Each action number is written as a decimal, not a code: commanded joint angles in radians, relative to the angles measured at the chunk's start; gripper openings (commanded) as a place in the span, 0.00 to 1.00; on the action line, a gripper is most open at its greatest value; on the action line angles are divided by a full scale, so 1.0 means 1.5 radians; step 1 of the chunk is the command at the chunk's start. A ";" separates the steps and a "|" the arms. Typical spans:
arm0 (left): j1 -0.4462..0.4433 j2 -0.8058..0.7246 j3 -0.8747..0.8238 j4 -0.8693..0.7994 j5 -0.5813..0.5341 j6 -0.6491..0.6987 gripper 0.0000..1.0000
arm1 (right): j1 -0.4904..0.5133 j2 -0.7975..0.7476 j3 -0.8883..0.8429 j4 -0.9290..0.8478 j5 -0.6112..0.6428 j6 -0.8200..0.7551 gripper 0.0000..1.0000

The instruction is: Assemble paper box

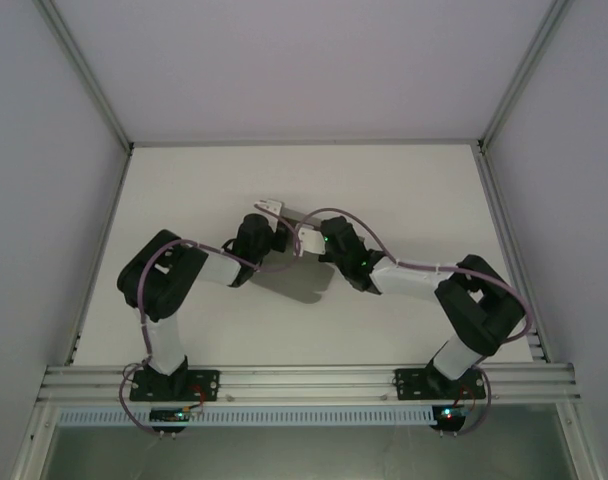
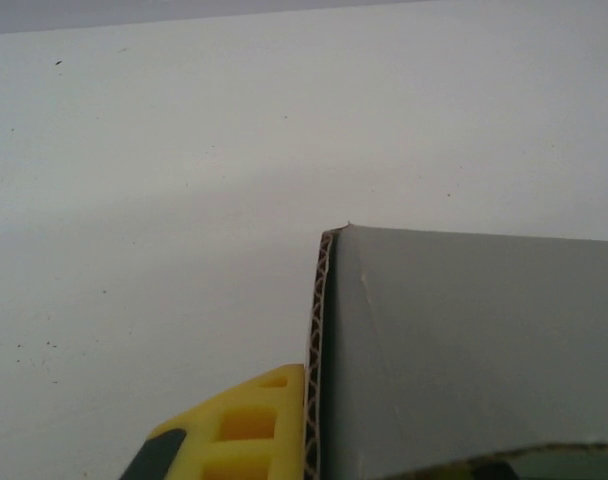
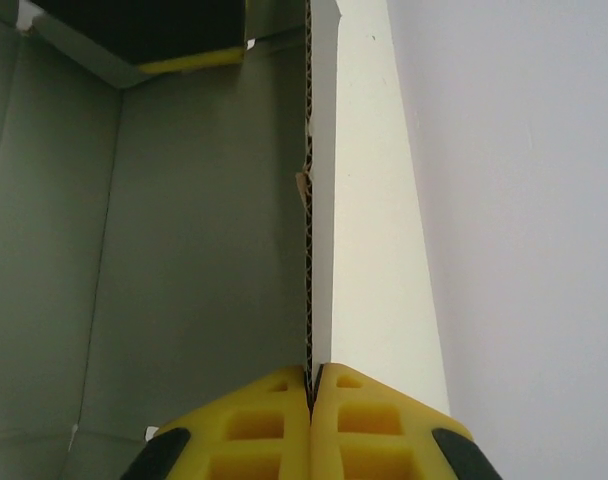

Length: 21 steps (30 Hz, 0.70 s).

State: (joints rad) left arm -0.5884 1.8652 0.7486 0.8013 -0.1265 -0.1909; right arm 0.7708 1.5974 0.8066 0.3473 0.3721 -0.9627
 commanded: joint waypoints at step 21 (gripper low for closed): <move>0.114 -0.111 -0.054 -0.090 0.326 -0.167 0.00 | -0.137 -0.258 -0.032 -0.231 -0.388 0.642 0.80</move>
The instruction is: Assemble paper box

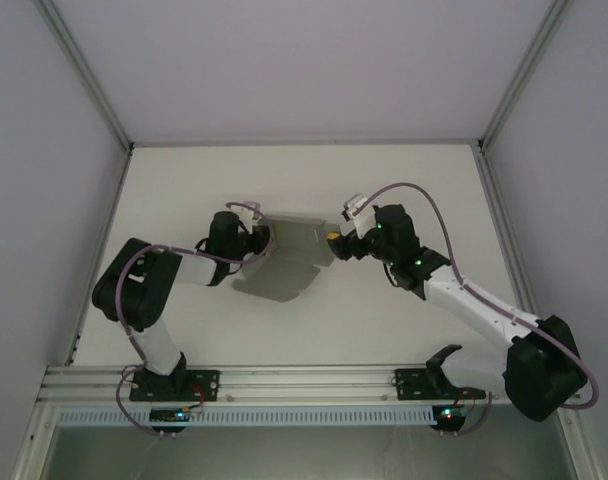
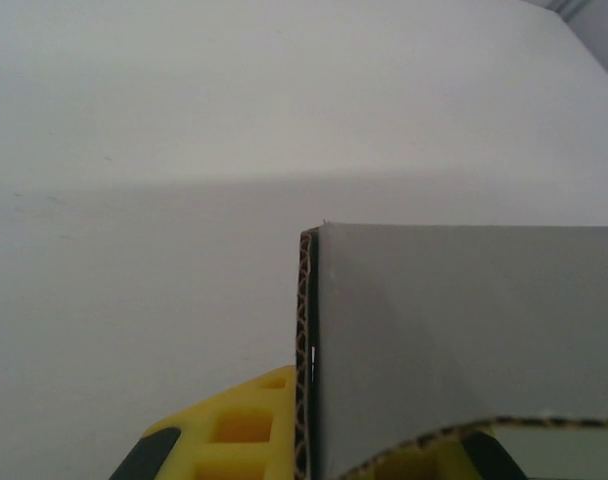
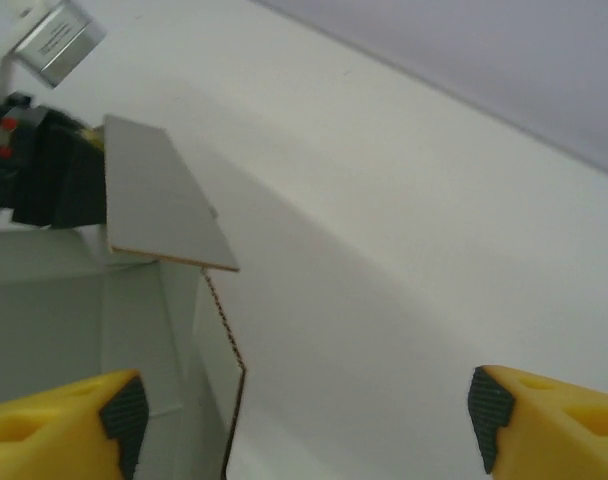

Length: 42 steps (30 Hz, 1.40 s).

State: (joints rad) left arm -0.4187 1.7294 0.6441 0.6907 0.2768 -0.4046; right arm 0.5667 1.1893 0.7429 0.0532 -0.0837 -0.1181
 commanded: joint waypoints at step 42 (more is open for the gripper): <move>-0.120 -0.014 0.055 -0.161 -0.250 0.037 0.23 | 0.019 0.093 -0.040 0.074 0.019 0.152 0.00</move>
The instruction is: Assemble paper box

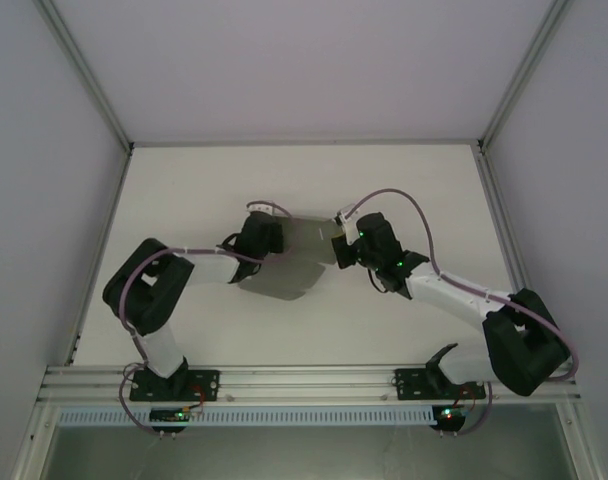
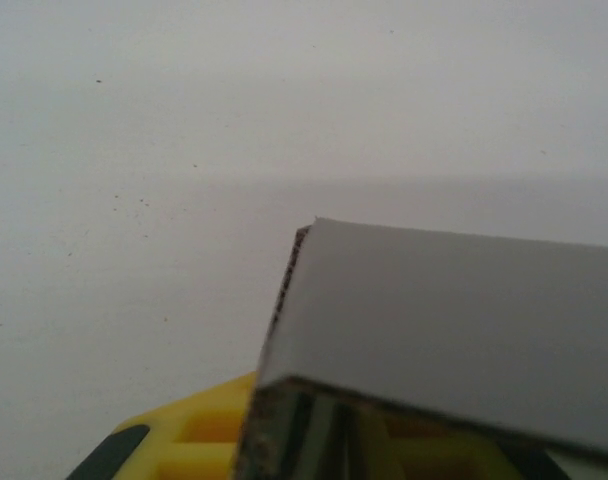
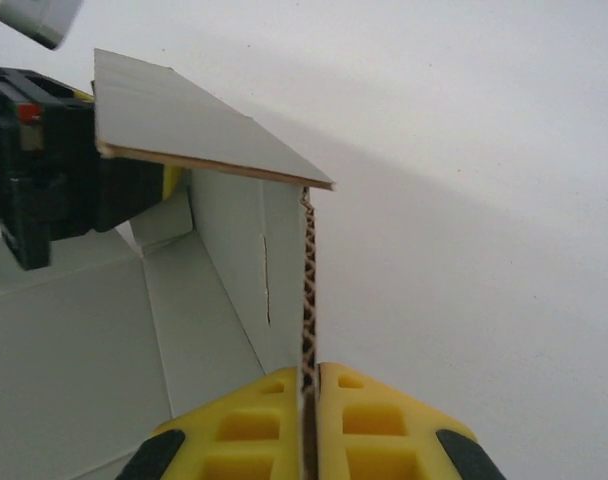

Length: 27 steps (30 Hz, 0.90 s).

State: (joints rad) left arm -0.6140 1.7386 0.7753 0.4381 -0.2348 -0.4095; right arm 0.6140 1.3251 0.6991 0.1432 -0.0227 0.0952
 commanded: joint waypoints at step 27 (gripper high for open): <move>0.009 -0.017 -0.046 0.053 0.095 0.017 0.02 | -0.065 -0.024 -0.043 -0.038 0.180 0.068 0.91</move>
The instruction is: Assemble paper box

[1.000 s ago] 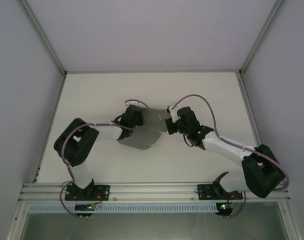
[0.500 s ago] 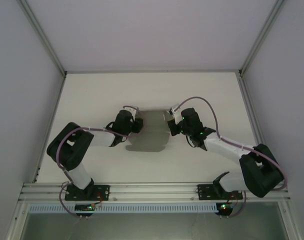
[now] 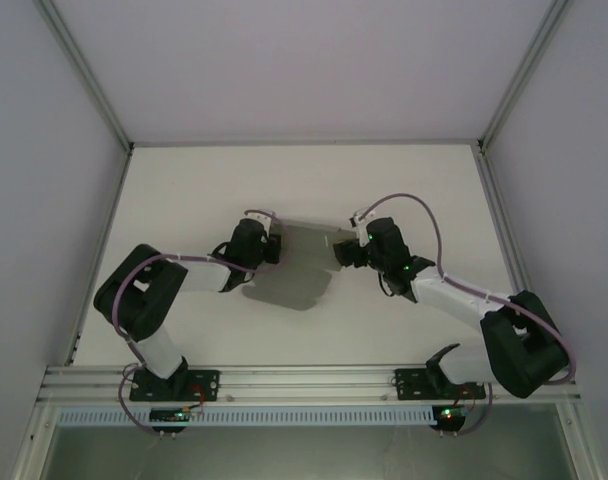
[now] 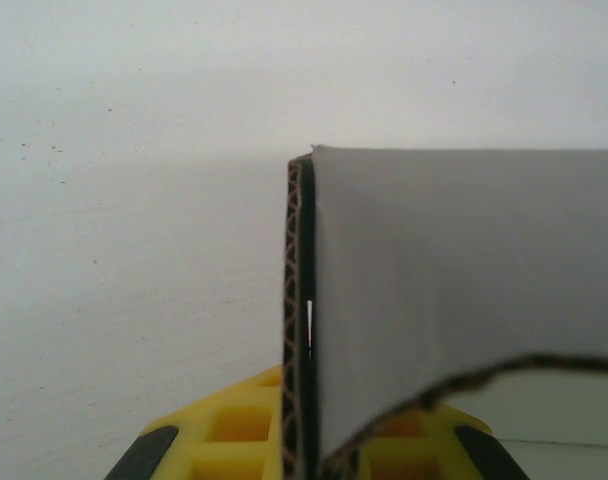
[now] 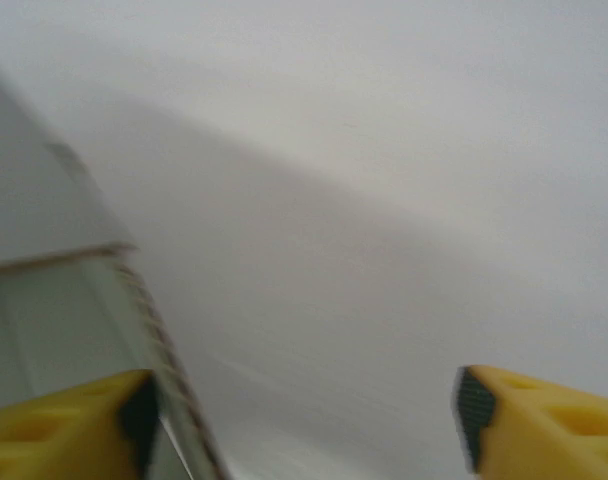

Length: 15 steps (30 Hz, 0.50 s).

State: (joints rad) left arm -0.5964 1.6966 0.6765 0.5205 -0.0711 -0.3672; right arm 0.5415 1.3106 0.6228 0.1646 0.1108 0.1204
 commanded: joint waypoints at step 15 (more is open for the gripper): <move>-0.002 0.011 0.034 -0.054 -0.055 -0.050 0.02 | -0.051 -0.116 0.058 -0.012 -0.015 0.083 0.99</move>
State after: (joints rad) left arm -0.5976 1.7042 0.7071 0.4713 -0.1318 -0.4202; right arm 0.4767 1.1511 0.6590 0.1116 0.1150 0.2188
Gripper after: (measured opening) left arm 0.100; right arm 0.992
